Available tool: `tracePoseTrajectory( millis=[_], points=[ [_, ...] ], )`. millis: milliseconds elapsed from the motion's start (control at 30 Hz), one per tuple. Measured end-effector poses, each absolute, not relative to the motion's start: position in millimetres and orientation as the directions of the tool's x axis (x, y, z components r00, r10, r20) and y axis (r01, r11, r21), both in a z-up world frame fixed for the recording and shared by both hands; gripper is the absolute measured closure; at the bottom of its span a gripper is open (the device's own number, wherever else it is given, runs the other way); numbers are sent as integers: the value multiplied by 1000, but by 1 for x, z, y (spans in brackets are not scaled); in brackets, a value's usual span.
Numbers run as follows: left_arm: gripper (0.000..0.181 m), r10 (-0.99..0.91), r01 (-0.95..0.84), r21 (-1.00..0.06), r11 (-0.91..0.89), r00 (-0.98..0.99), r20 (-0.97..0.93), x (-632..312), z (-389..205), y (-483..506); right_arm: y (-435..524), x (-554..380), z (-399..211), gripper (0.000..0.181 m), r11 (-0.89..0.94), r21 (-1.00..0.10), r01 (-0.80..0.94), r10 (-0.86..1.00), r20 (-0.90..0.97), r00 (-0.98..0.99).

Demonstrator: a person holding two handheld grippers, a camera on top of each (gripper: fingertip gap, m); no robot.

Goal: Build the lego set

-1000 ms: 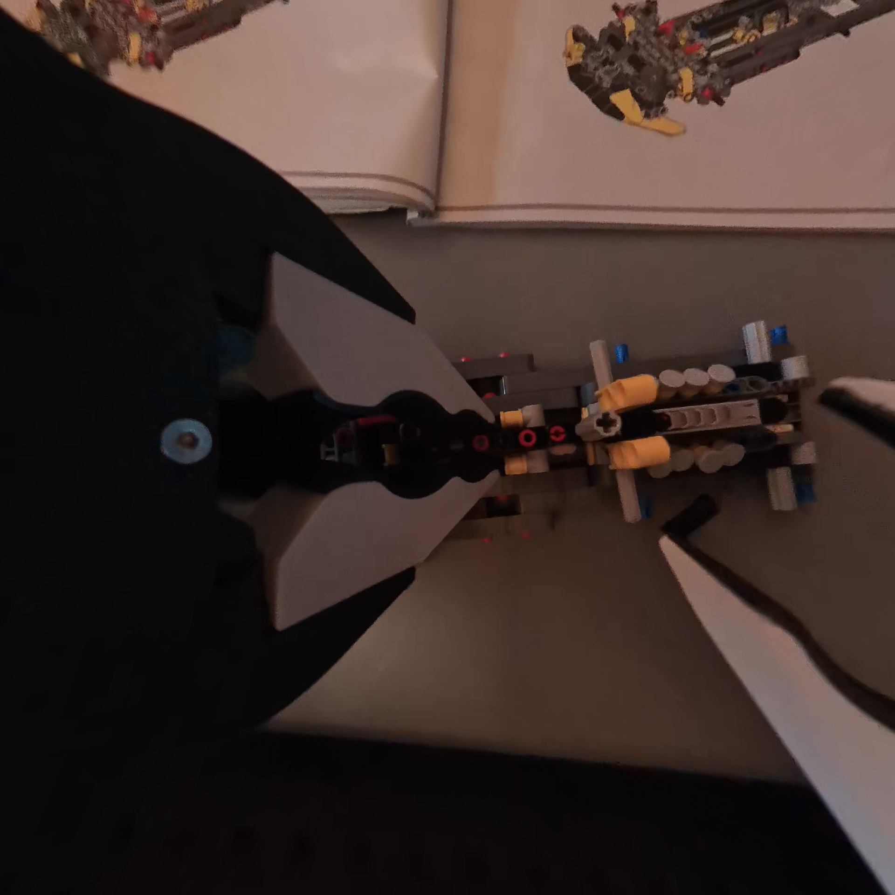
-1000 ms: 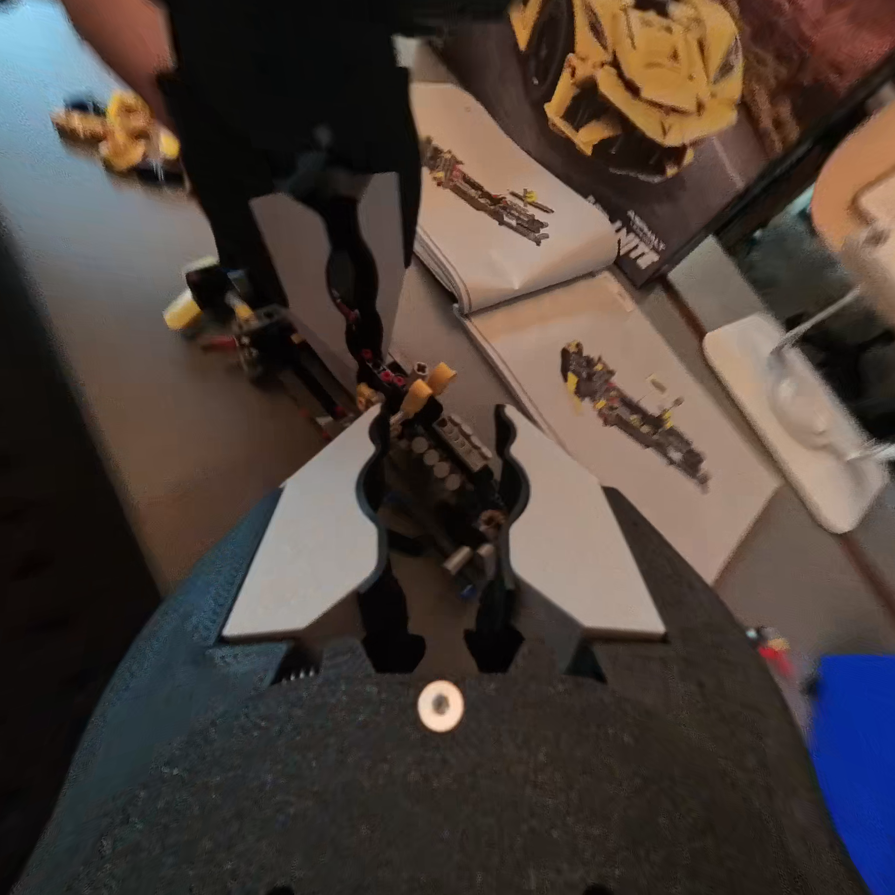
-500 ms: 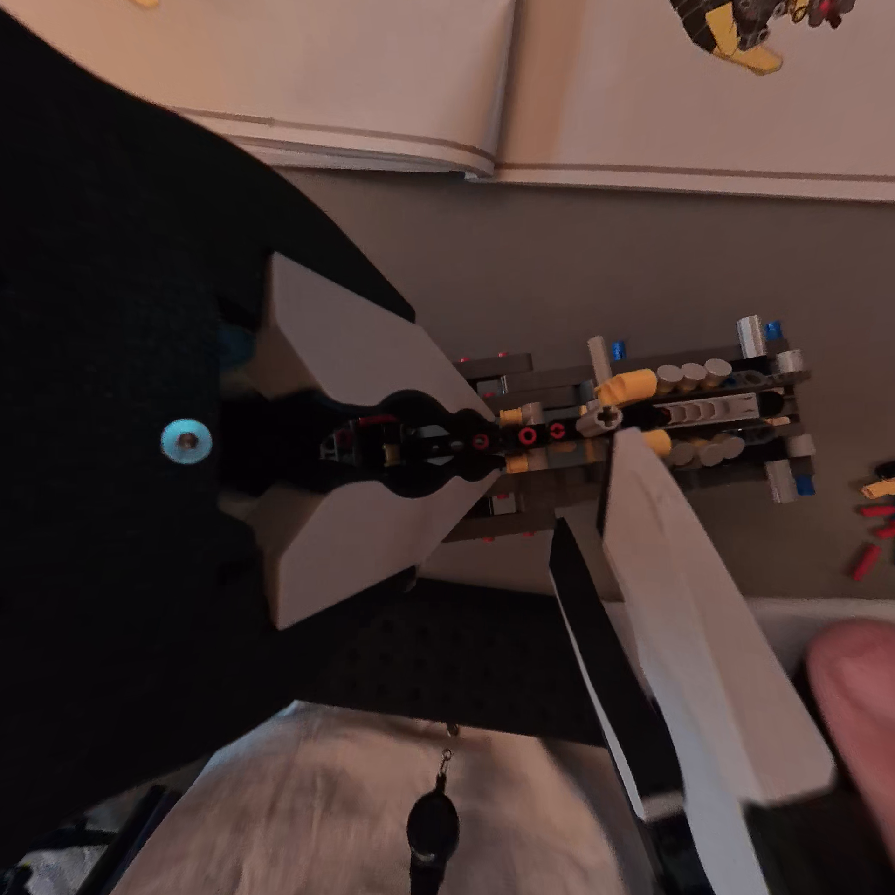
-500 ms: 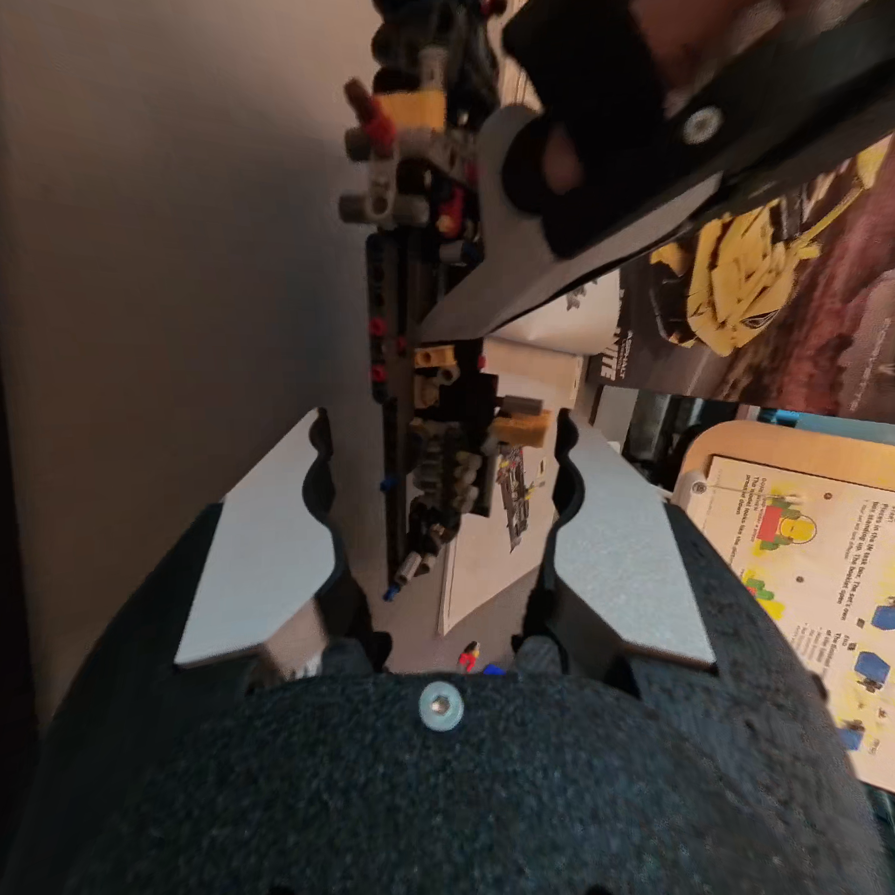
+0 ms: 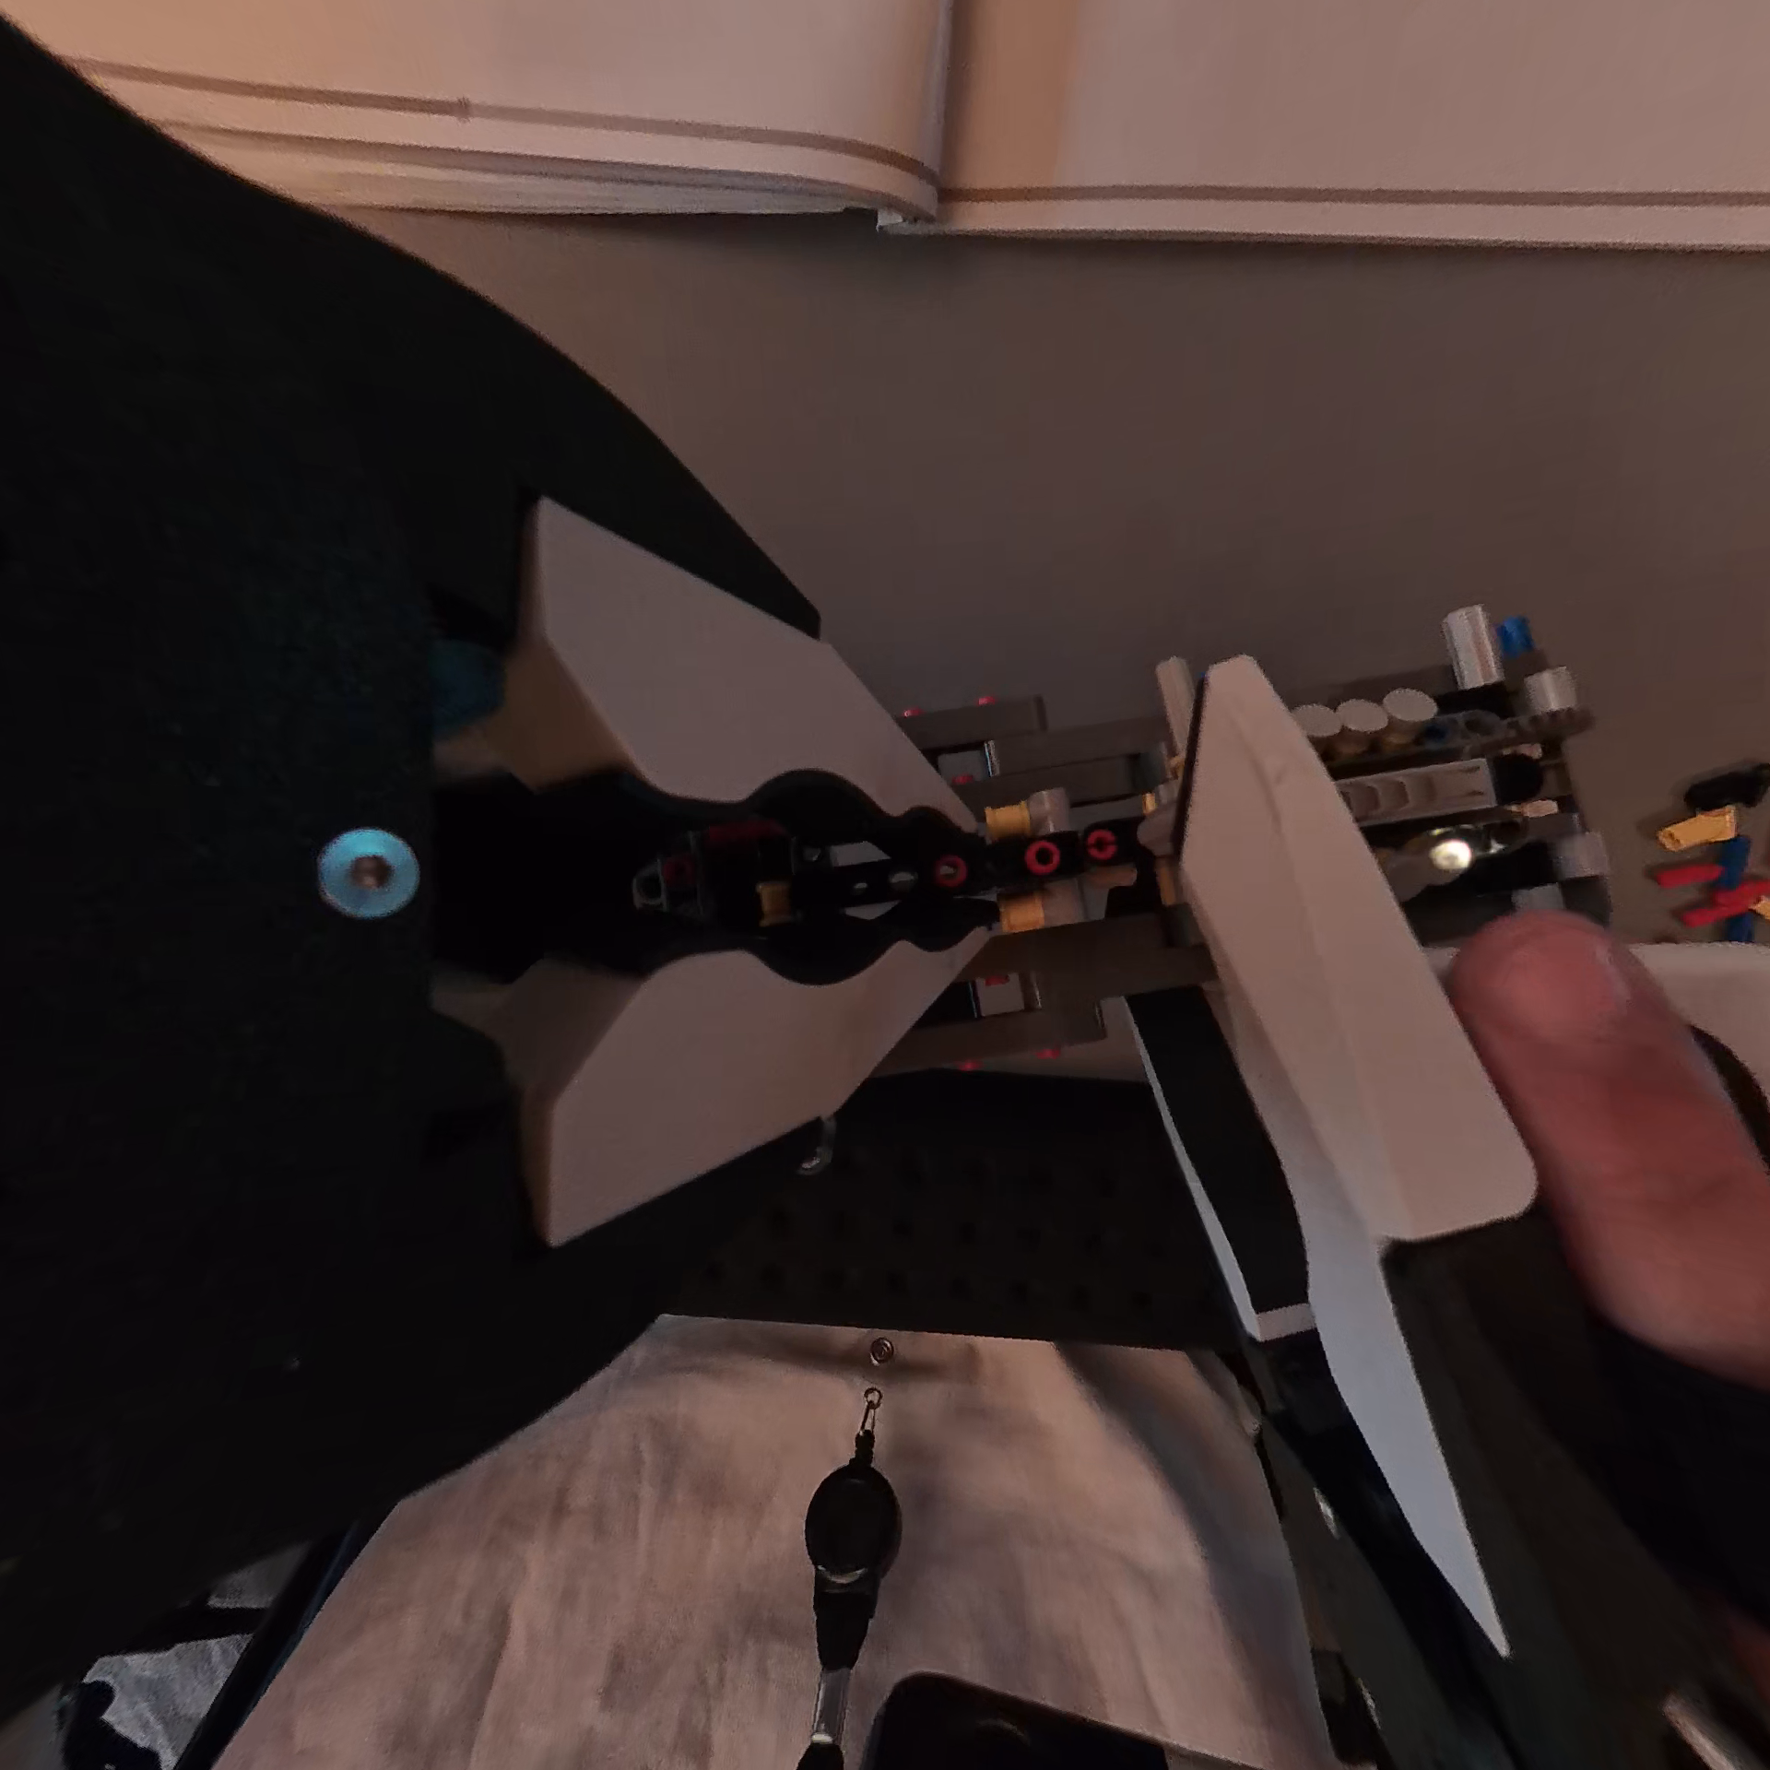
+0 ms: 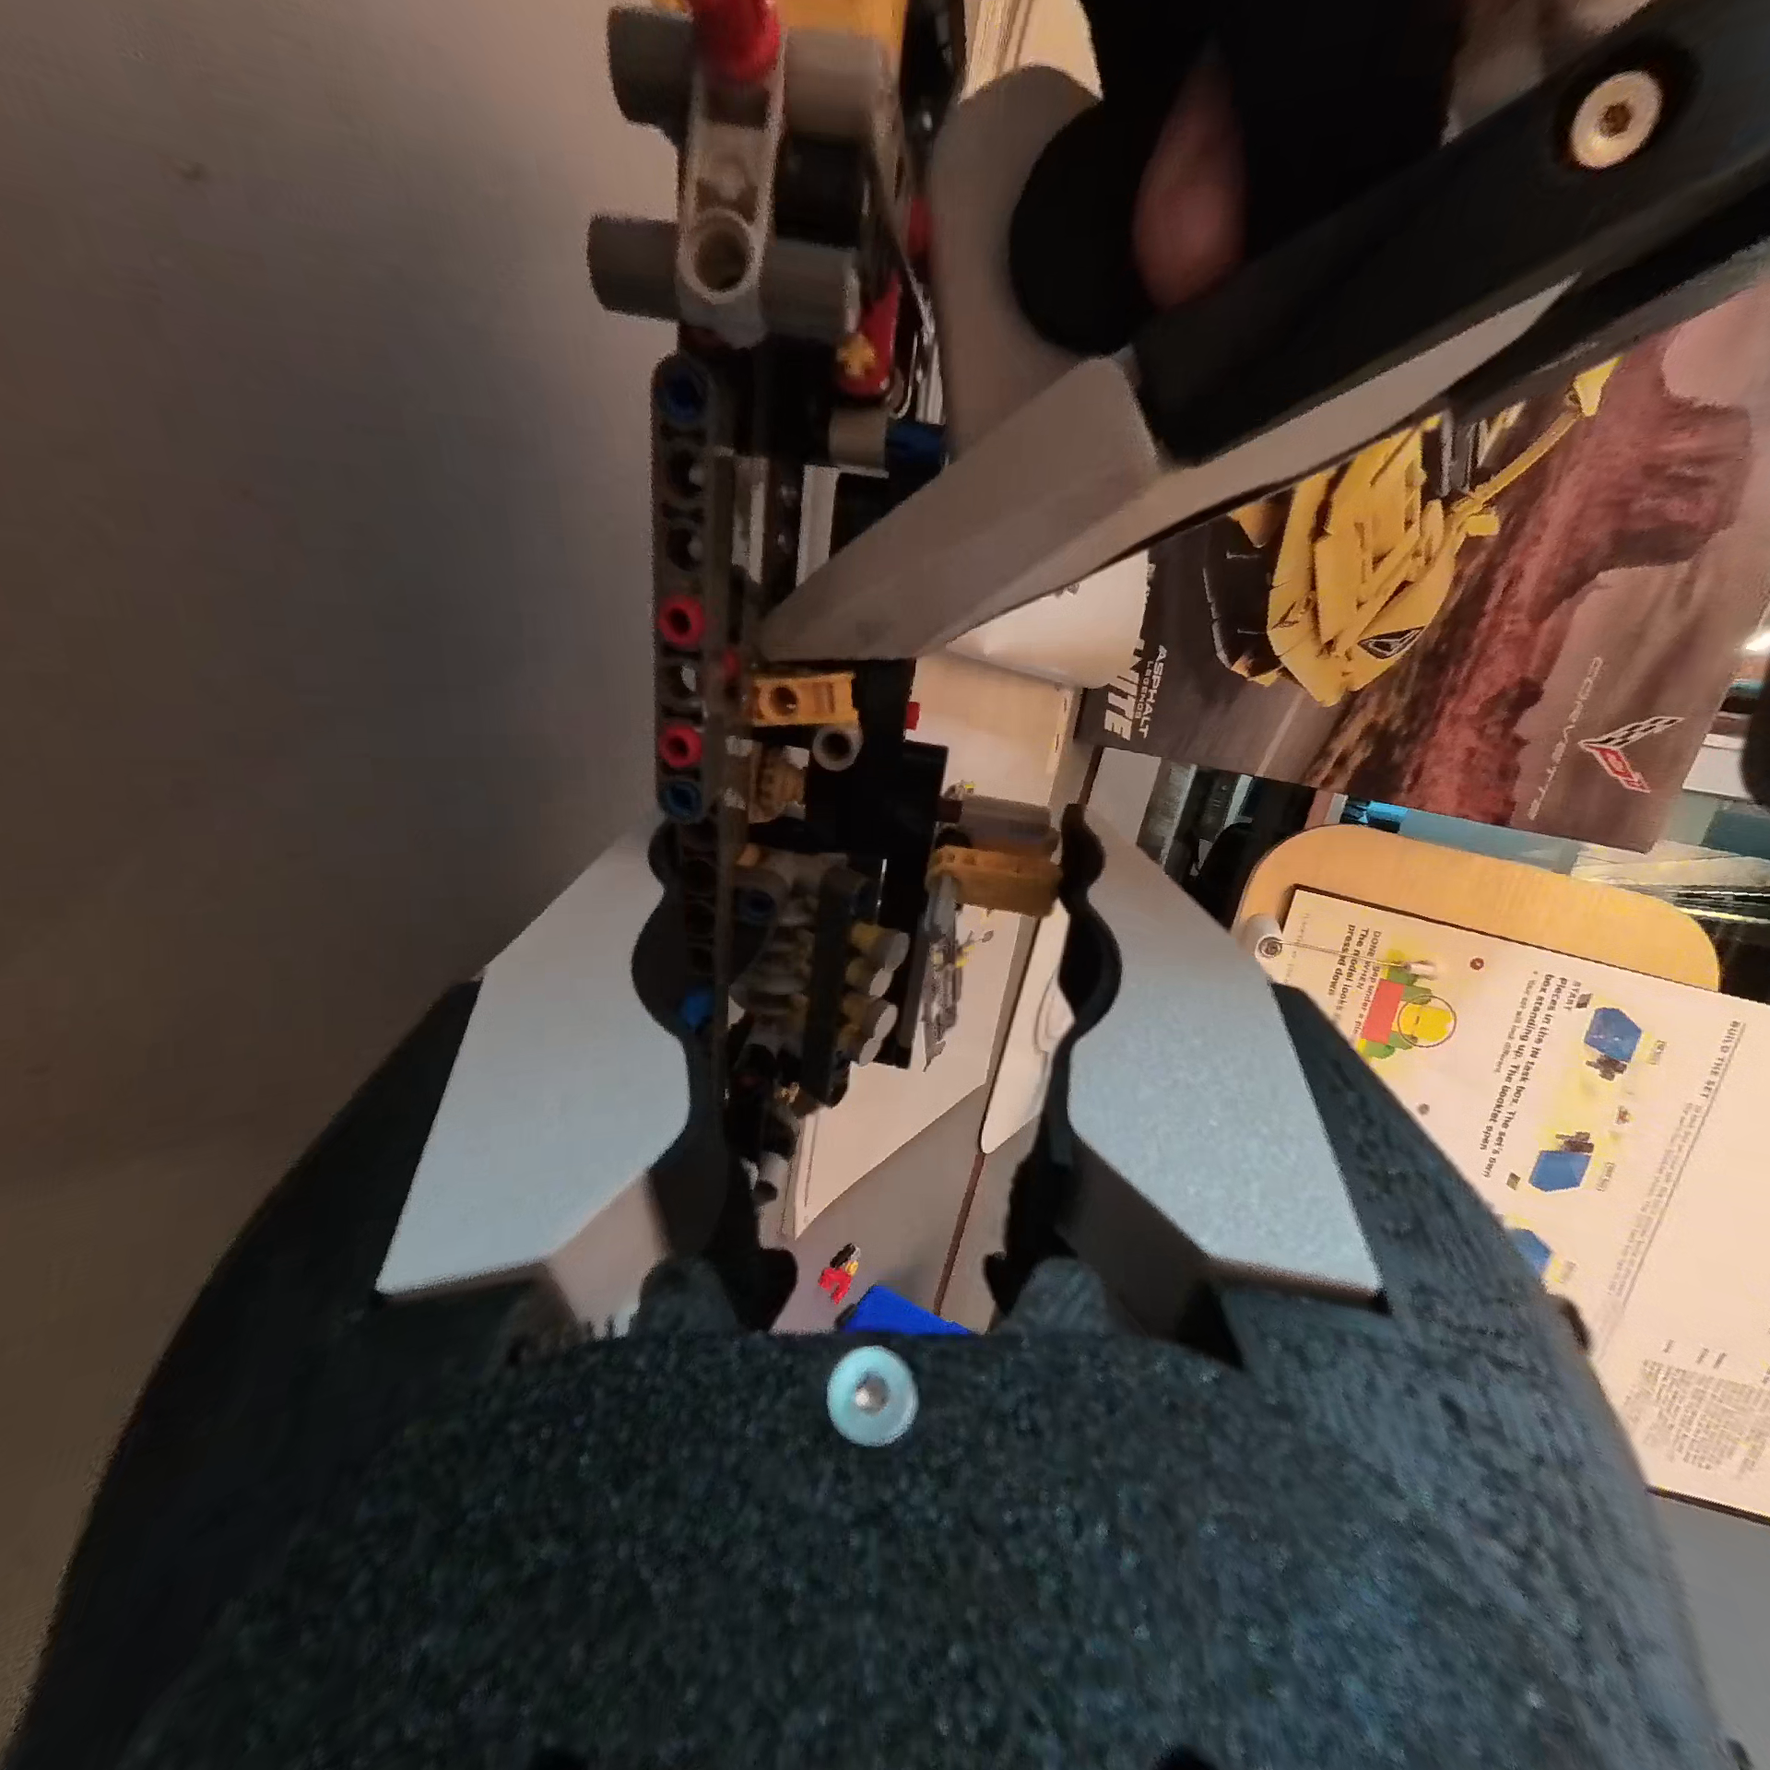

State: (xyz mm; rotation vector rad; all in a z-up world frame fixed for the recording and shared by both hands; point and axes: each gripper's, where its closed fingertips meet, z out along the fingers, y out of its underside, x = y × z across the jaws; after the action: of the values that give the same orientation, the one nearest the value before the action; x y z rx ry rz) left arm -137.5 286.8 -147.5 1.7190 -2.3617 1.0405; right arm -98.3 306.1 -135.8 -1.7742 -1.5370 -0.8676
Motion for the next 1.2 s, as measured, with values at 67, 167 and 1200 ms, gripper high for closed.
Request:
tracePoseTrajectory(
  millis=[67, 167, 1200],
  points=[
    [175, -831, -859, -485, 162, -384, 402, -137, -147, 287, 306, -97, -136, 105, -121, -29, 992, 576, 812, 94],
    [174, -829, -863, -480, 159, -381, 409, -137, -147, 285, 307, -96, -136, 106, -115, -5, 993, 572, 817, 70],
    [174, -827, -870, -483, 100, -342, 446, -125, -143, 280, 306, -93, -135, 117, -77, -62, 995, 539, 837, 93]
  ],
)
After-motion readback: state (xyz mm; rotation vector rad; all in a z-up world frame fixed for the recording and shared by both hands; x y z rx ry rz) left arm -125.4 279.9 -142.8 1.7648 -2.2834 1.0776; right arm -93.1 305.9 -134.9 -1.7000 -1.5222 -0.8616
